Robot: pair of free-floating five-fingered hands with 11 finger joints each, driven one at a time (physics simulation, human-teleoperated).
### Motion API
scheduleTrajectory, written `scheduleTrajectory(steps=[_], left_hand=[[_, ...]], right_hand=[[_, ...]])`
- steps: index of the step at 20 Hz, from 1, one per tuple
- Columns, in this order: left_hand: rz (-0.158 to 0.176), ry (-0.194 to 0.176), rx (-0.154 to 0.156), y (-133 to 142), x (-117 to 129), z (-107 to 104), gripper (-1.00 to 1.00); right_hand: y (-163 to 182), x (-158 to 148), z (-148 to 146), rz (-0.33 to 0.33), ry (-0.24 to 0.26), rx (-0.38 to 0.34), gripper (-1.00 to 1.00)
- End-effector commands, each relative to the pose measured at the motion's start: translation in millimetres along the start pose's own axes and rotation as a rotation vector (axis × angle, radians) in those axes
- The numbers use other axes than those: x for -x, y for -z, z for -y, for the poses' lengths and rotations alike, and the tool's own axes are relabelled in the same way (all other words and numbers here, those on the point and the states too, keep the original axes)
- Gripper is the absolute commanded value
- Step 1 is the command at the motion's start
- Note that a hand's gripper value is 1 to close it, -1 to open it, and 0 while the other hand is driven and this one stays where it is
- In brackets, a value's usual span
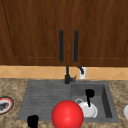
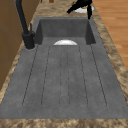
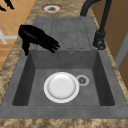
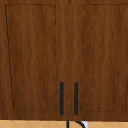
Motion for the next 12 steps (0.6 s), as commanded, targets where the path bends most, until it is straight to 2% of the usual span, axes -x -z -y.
scheduleTrajectory(steps=[1, 9, 12], left_hand=[[0.0, 0.0, 0.0, 0.0, 0.0, 0.0, 0.0], [0.0, 0.0, 0.0, 0.0, 0.0, 0.0, 0.0], [0.0, 0.0, 0.0, 0.0, 0.0, 0.0, 0.0]], right_hand=[[-15.0, 2.3, -4.8, 0.074, 0.103, -0.047, -1.0], [-47.4, 7.4, -14.9, 0.156, 0.215, -0.091, -1.0], [-68.3, 12.0, -9.8, 0.179, 0.23, -0.097, -1.0]])
